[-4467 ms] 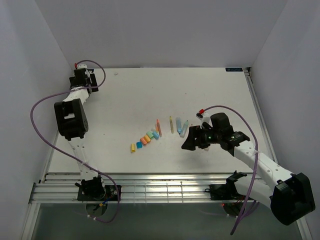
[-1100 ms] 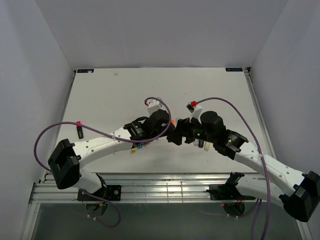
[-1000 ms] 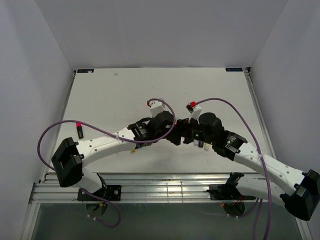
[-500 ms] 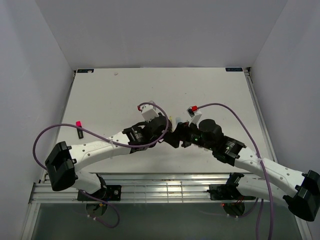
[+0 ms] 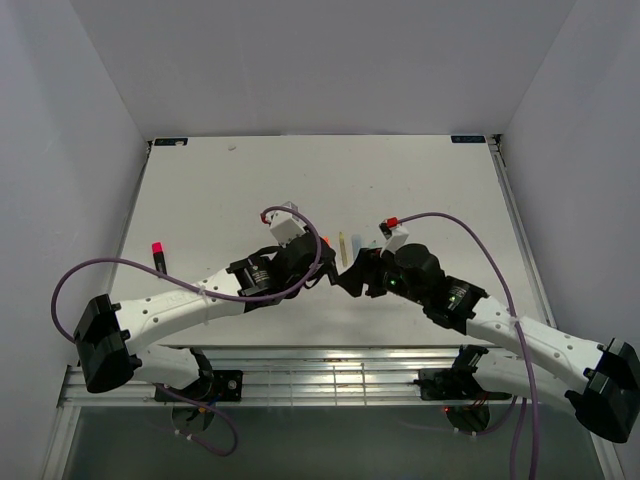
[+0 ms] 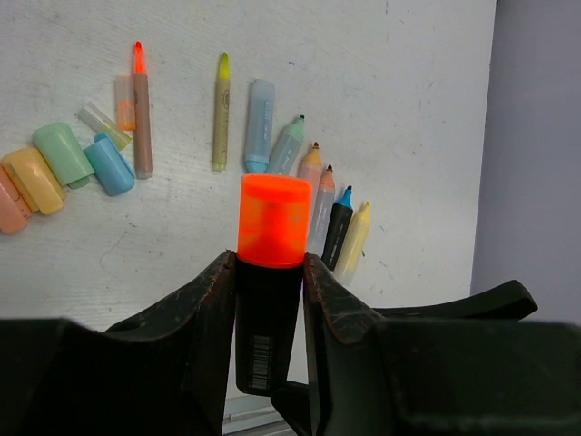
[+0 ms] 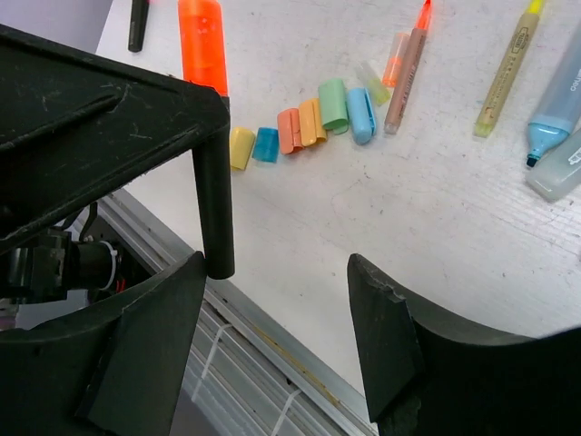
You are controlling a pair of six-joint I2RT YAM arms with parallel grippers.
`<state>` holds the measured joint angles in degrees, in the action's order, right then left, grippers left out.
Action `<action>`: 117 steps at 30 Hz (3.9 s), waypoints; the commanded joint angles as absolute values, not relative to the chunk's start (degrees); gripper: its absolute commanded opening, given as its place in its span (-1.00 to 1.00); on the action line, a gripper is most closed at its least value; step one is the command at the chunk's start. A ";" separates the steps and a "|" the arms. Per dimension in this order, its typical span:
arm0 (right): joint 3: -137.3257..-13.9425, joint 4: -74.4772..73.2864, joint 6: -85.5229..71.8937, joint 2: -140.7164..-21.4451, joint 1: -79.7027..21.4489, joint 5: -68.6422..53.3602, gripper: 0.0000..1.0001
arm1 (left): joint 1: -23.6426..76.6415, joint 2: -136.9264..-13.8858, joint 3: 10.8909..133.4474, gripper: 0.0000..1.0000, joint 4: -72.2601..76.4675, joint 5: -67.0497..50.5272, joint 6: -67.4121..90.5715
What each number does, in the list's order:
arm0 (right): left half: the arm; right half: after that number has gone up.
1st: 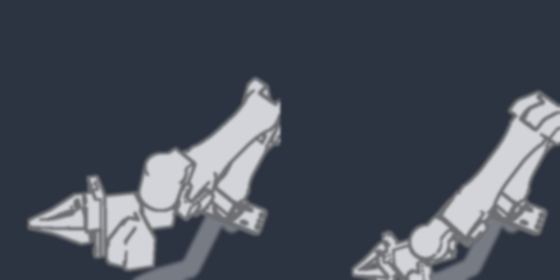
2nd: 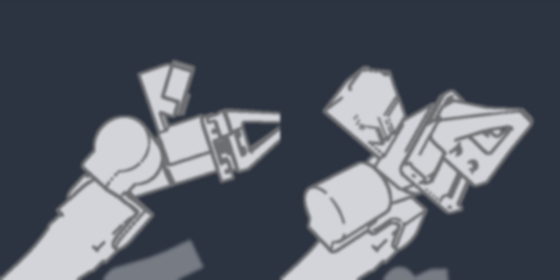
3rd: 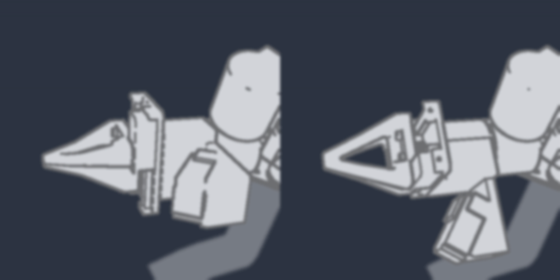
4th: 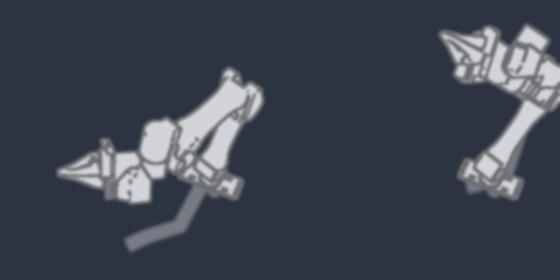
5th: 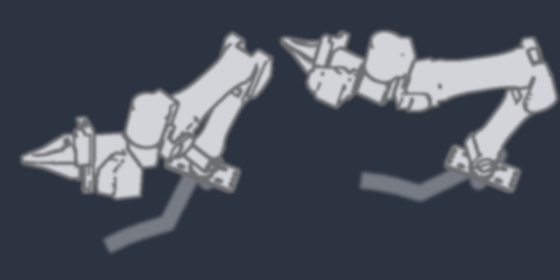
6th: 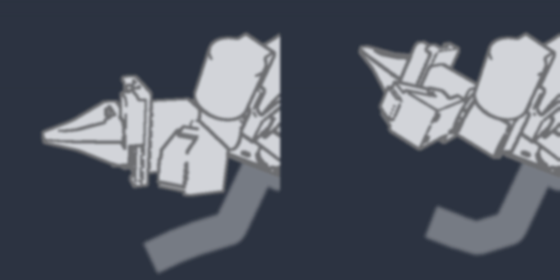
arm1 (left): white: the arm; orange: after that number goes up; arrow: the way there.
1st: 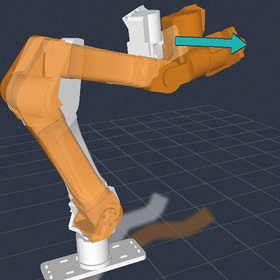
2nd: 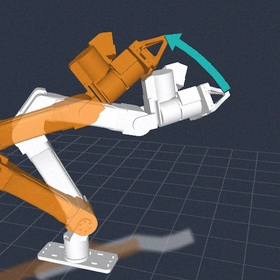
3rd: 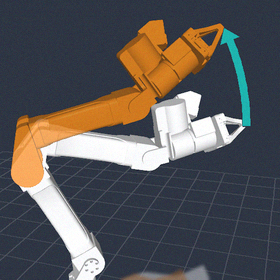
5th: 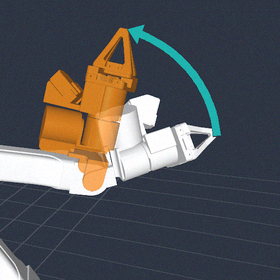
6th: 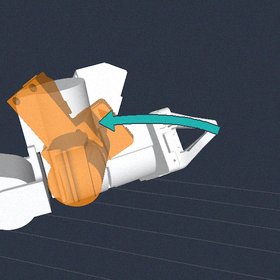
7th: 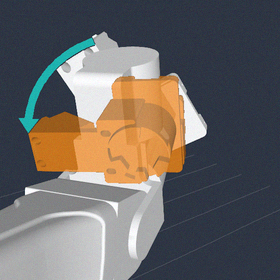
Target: Open the pen caps
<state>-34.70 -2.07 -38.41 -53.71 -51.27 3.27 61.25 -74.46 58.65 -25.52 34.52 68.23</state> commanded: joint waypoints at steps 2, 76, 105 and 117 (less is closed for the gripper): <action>-33.84 2.81 -37.09 -54.32 -51.33 3.69 0.38 | 61.44 -72.42 58.89 -1.00 -24.87 34.45 69.70; -34.45 7.47 -35.68 -55.81 -51.86 -9.84 -0.85 | 60.65 -65.21 48.43 -0.84 -11.77 28.30 58.89; -27.69 -2.91 -35.24 -53.17 -57.83 -4.28 -0.85 | 35.78 -69.26 55.02 -1.00 -14.68 27.51 57.92; -24.79 -2.37 -37.09 -51.07 -57.83 -6.86 -0.85 | 25.75 -65.22 55.28 -1.00 -15.65 26.02 54.15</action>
<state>-24.40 -1.98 -36.53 -53.58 -57.74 -5.45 26.46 -67.68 53.60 -16.43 23.97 57.32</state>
